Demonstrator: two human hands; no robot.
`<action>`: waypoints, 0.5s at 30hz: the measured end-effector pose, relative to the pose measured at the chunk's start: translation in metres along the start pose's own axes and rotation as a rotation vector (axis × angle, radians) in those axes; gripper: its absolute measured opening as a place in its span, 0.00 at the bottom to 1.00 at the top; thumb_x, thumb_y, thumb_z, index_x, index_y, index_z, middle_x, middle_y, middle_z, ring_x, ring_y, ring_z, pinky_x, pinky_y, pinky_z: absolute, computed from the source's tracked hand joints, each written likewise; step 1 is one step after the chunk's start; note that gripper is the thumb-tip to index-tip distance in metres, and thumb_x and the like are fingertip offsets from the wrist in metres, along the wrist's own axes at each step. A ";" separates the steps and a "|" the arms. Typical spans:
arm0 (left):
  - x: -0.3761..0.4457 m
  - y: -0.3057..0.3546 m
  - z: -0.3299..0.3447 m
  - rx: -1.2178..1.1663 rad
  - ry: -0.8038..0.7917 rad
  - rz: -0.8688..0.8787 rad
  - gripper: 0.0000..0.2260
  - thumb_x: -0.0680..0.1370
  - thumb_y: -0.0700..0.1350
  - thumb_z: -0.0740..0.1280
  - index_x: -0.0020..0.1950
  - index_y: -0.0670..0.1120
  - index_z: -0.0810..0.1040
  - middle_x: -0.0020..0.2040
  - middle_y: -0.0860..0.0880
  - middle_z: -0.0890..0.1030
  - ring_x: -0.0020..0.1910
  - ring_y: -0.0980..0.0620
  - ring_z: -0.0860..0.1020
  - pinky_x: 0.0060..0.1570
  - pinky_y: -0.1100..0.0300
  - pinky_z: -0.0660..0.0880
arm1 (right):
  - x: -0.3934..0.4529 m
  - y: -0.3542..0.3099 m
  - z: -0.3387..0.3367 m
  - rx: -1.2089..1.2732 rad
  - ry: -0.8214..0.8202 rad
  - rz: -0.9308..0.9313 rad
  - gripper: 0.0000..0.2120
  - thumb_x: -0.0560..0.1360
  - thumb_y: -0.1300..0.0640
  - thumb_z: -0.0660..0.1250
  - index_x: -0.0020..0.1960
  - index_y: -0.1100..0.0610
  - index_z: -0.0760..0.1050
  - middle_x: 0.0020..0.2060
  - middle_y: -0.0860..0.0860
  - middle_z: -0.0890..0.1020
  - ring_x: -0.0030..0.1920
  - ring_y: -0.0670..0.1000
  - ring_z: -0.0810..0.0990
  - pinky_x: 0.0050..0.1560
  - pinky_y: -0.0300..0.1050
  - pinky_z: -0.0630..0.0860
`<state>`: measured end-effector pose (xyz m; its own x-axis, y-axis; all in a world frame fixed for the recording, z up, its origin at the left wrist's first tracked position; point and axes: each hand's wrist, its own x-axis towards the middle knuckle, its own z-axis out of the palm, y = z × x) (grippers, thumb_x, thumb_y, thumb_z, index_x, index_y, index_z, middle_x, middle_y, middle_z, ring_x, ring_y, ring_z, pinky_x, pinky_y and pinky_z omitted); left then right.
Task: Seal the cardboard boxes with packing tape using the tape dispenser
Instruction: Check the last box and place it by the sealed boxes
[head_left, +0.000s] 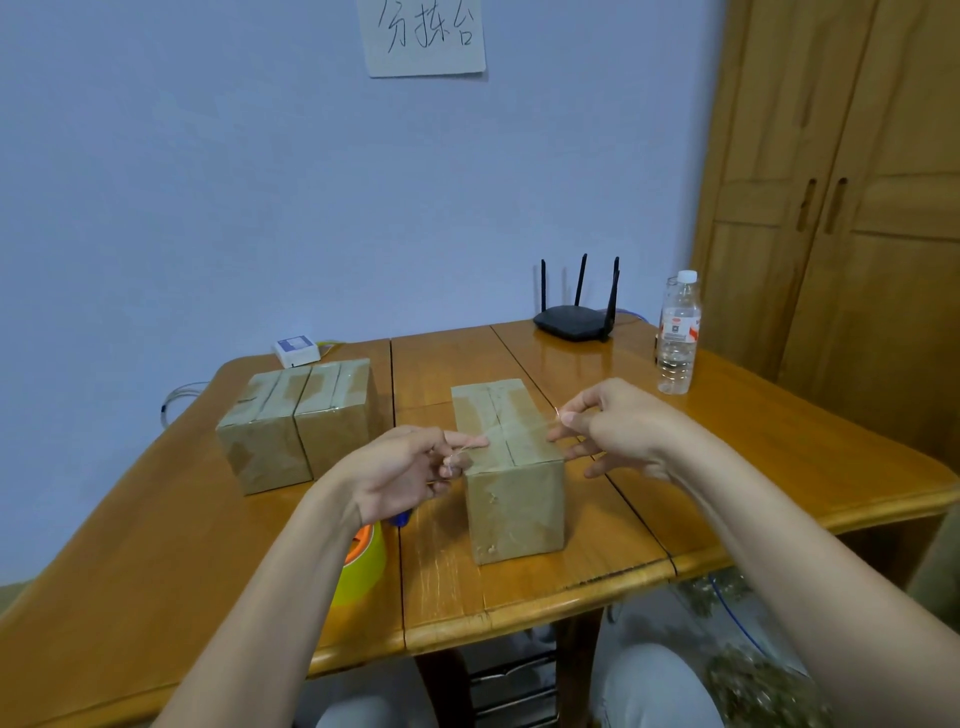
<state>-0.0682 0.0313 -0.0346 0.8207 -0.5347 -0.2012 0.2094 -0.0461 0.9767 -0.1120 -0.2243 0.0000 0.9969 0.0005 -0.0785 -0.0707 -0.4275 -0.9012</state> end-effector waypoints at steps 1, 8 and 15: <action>-0.001 0.001 0.000 0.025 0.016 0.004 0.17 0.79 0.38 0.61 0.67 0.40 0.79 0.40 0.47 0.72 0.37 0.54 0.69 0.38 0.60 0.67 | 0.000 0.000 -0.001 0.008 -0.009 0.004 0.07 0.83 0.58 0.63 0.56 0.60 0.78 0.50 0.53 0.86 0.50 0.53 0.86 0.52 0.60 0.83; -0.015 0.003 0.002 0.158 0.358 0.112 0.15 0.75 0.40 0.74 0.62 0.47 0.81 0.46 0.45 0.85 0.44 0.49 0.83 0.46 0.56 0.78 | 0.000 0.005 -0.005 0.039 0.126 -0.002 0.03 0.77 0.60 0.72 0.47 0.57 0.85 0.41 0.49 0.87 0.48 0.52 0.86 0.54 0.52 0.83; -0.029 0.017 0.015 0.252 0.503 0.249 0.17 0.74 0.40 0.76 0.60 0.47 0.78 0.42 0.46 0.87 0.43 0.50 0.86 0.47 0.58 0.81 | 0.000 -0.002 -0.006 0.028 0.186 -0.076 0.03 0.76 0.59 0.73 0.45 0.56 0.86 0.46 0.50 0.87 0.52 0.52 0.84 0.62 0.55 0.79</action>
<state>-0.0968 0.0332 -0.0106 0.9919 -0.0944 0.0853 -0.1030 -0.2017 0.9740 -0.1119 -0.2288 0.0042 0.9883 -0.1363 0.0683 0.0070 -0.4072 -0.9133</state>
